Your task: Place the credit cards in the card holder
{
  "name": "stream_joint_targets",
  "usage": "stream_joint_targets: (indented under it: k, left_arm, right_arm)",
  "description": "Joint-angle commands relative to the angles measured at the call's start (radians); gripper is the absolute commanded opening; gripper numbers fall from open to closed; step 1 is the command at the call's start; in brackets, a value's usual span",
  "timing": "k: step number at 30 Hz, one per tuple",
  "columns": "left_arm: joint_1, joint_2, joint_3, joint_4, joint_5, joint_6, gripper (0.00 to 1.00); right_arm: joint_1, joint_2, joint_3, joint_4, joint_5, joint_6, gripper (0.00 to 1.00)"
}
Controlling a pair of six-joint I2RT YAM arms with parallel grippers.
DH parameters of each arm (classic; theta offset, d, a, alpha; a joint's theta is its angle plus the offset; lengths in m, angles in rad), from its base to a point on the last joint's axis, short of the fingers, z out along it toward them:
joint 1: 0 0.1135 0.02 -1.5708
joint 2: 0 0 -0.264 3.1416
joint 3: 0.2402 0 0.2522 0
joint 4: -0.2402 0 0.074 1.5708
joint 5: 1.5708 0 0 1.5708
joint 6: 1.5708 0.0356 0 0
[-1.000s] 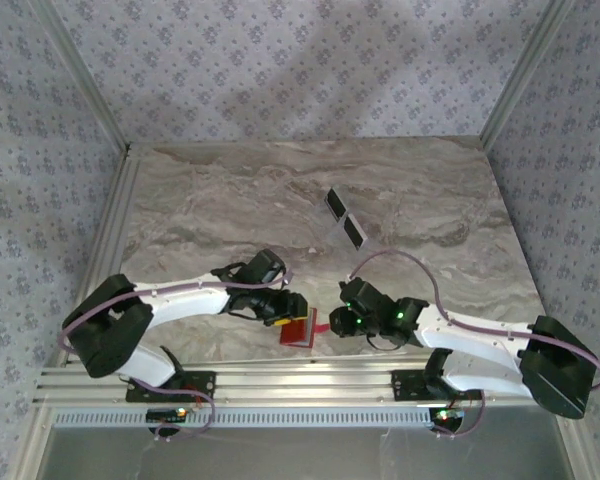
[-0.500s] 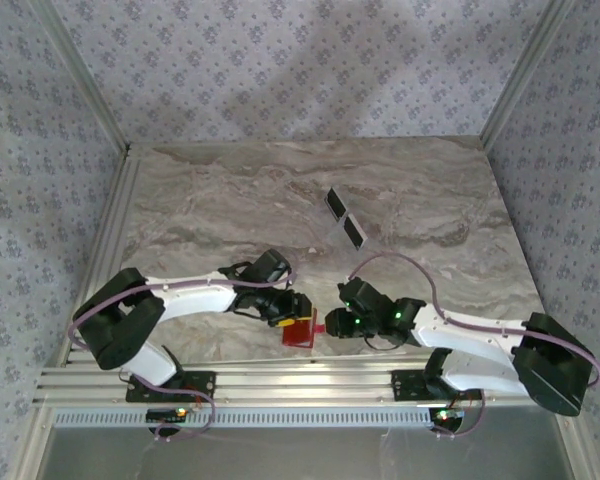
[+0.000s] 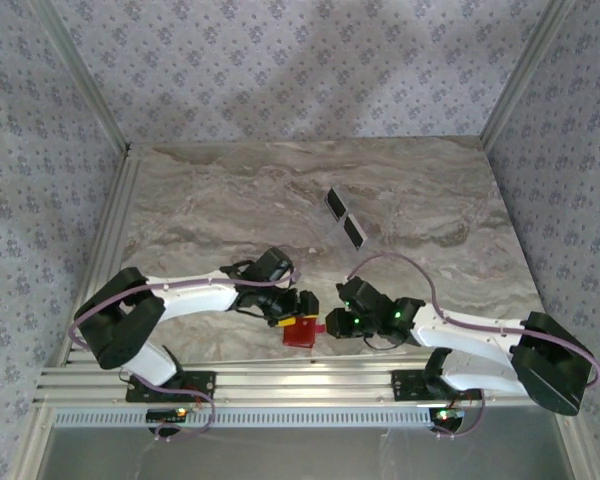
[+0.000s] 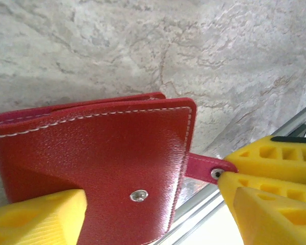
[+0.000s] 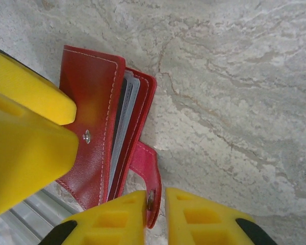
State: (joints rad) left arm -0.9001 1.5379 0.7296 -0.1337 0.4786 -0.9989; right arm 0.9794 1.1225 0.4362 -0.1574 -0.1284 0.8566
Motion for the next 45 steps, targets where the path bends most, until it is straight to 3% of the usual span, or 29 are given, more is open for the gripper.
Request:
stream_joint_targets:
  k: [1,4,12,19,22,30,45]
  left_arm:
    - [-0.008,0.008,-0.009,-0.053,-0.065,0.011,0.81]
    - [-0.007,0.0,-0.016,-0.05,-0.074,0.005,0.81]
    - [0.005,-0.067,-0.013,-0.107,-0.104,0.007,0.84]
    - [0.063,-0.242,-0.065,-0.191,-0.133,0.001,0.88]
    - [0.097,-0.304,-0.116,-0.182,-0.13,-0.007,0.83]
    - [0.109,-0.226,-0.179,-0.075,-0.068,0.021,0.39]
    - [0.107,-0.186,-0.202,-0.029,-0.054,0.02,0.38]
  right_arm:
    - [-0.002,-0.019,0.012,-0.013,-0.003,-0.019,0.13]
    - [-0.002,-0.023,0.014,-0.014,-0.007,-0.021,0.03]
    - [0.001,-0.021,0.025,0.017,-0.029,-0.031,0.01]
    - [0.008,0.033,0.082,0.027,-0.06,-0.057,0.0]
    - [0.011,0.063,0.104,0.031,-0.068,-0.062,0.01]
    - [0.011,0.149,0.173,0.034,-0.099,-0.086,0.06]
    - [0.004,0.309,0.257,0.072,-0.164,-0.102,0.19]
